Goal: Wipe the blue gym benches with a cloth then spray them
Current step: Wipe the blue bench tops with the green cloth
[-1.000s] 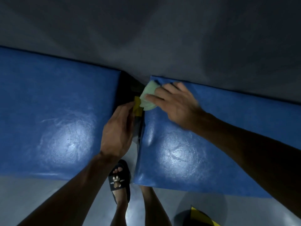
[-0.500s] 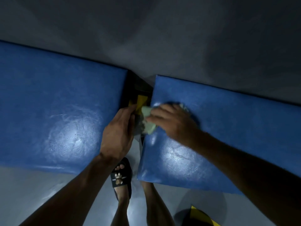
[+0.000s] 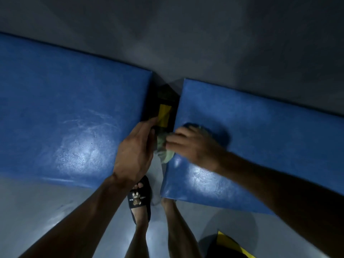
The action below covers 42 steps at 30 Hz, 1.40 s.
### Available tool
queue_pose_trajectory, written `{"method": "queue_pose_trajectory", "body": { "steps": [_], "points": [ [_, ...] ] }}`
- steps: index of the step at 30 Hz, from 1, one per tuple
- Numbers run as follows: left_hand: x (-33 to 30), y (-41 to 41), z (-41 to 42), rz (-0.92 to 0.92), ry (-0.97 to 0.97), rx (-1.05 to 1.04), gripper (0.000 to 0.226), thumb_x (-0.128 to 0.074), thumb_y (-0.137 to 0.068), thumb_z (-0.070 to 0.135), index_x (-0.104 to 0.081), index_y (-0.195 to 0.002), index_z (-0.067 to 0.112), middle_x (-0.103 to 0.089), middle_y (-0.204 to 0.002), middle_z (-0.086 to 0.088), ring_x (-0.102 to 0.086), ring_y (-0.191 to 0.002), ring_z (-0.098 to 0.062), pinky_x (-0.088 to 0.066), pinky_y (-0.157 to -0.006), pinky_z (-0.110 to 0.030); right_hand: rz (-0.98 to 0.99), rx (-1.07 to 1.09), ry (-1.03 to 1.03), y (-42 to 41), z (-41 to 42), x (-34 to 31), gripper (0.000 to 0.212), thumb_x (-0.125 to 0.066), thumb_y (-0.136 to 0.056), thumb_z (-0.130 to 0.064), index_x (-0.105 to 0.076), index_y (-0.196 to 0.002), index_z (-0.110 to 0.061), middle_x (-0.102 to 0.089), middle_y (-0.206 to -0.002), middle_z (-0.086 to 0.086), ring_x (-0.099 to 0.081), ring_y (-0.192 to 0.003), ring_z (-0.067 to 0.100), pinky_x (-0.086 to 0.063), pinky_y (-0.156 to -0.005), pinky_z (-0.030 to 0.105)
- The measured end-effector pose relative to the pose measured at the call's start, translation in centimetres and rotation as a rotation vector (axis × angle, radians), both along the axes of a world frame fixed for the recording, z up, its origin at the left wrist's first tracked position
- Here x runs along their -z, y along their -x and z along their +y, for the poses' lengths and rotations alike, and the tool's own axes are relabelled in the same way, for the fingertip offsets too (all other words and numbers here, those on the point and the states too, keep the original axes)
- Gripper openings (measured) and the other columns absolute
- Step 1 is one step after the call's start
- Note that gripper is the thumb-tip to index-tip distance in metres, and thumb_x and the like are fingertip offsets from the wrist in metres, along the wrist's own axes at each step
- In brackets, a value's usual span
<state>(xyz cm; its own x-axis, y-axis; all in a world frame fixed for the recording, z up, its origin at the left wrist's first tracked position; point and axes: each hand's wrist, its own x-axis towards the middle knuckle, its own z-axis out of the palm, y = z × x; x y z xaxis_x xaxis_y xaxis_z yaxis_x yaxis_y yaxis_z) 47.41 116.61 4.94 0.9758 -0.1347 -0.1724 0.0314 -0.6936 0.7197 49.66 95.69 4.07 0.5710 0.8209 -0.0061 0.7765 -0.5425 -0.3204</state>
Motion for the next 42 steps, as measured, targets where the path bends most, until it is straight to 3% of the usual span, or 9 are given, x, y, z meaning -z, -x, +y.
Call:
{"method": "queue_pose_trajectory", "body": {
  "steps": [7,13,18,25,29,33,35,39,42],
  "points": [
    [0.5,0.3,0.4,-0.023,-0.018,0.018,0.034,-0.044,-0.106,0.016,-0.055,-0.138,0.016,-0.065,-0.127,-0.004,-0.061,-0.106,-0.017,-0.045,-0.088,-0.025,-0.090,0.546,-0.053,-8.6,0.1,1.5,0.044,-0.054,-0.082,0.005,-0.074,-0.115,-0.016,-0.071,-0.114,0.000,-0.057,-0.092,0.032,-0.051,-0.080,0.040],
    [0.5,1.1,1.2,-0.033,0.004,0.050,0.038,-0.043,-0.103,0.016,-0.056,-0.138,0.012,-0.065,-0.125,-0.007,-0.061,-0.104,-0.018,-0.044,-0.087,-0.021,0.165,0.248,-0.048,8.8,2.3,-0.1,0.041,-0.043,-0.082,-0.004,-0.073,-0.103,-0.024,-0.070,-0.107,-0.007,-0.053,-0.090,0.021,-0.048,-0.071,0.036],
    [0.0,1.3,2.2,-0.046,0.014,0.090,0.037,-0.044,-0.101,0.013,-0.056,-0.137,0.012,-0.066,-0.123,-0.008,-0.061,-0.102,-0.018,-0.046,-0.085,-0.027,0.066,0.068,-0.035,3.3,0.2,0.7,0.044,-0.068,-0.079,0.006,-0.074,-0.111,-0.023,-0.070,-0.118,-0.007,-0.049,-0.089,0.021,-0.050,-0.069,0.033],
    [0.5,2.5,2.8,-0.033,0.039,0.140,0.038,-0.042,-0.101,0.015,-0.058,-0.135,0.013,-0.066,-0.124,-0.007,-0.066,-0.101,-0.025,-0.051,-0.085,-0.037,0.092,0.564,-0.103,5.6,3.0,1.3,0.048,-0.048,-0.085,0.001,-0.073,-0.118,-0.022,-0.064,-0.124,-0.012,-0.048,-0.090,0.020,-0.047,-0.071,0.034],
    [-0.5,3.9,3.1,-0.006,0.061,0.143,0.041,-0.040,-0.101,0.022,-0.057,-0.137,0.015,-0.066,-0.127,-0.005,-0.067,-0.105,-0.022,-0.053,-0.089,-0.036,0.200,0.296,0.027,15.3,4.3,-0.8,0.059,-0.065,-0.063,-0.005,-0.068,-0.117,-0.029,-0.063,-0.126,-0.012,-0.053,-0.096,0.019,-0.053,-0.069,0.032],
    [-1.2,5.2,3.5,-0.009,0.073,0.170,0.040,-0.038,-0.103,0.024,-0.056,-0.138,0.015,-0.064,-0.131,-0.005,-0.069,-0.107,-0.024,-0.057,-0.089,-0.043,0.011,0.089,0.118,10.8,2.0,0.0,0.045,-0.052,-0.084,-0.008,-0.069,-0.121,-0.028,-0.065,-0.125,-0.008,-0.044,-0.092,0.018,-0.045,-0.070,0.034],
    [-1.2,5.8,3.7,-0.014,0.068,0.165,0.040,-0.038,-0.104,0.023,-0.057,-0.138,0.016,-0.064,-0.131,-0.005,-0.069,-0.108,-0.025,-0.056,-0.090,-0.043,-0.029,0.253,0.061,7.1,0.6,0.3,0.055,-0.041,-0.084,-0.002,-0.070,-0.125,-0.025,-0.066,-0.130,-0.008,-0.041,-0.087,0.019,-0.041,-0.065,0.030],
    [-0.8,7.3,4.0,-0.016,0.050,0.160,0.037,-0.038,-0.106,0.024,-0.057,-0.137,0.016,-0.065,-0.129,-0.004,-0.067,-0.105,-0.022,-0.053,-0.092,-0.037,-0.027,0.748,-0.081,7.0,2.4,0.7,0.050,-0.059,-0.087,-0.002,-0.067,-0.130,-0.025,-0.060,-0.140,-0.010,-0.048,-0.090,0.021,-0.053,-0.077,0.035],
    [-1.0,8.5,4.0,-0.012,0.045,0.169,0.037,-0.038,-0.106,0.027,-0.056,-0.137,0.017,-0.065,-0.129,-0.004,-0.063,-0.108,-0.017,-0.048,-0.092,-0.030,0.055,0.703,-0.110,13.2,5.2,1.0,0.050,-0.059,-0.083,-0.003,-0.068,-0.127,-0.026,-0.059,-0.141,-0.011,-0.043,-0.092,0.018,-0.047,-0.072,0.032]
  ]
}}
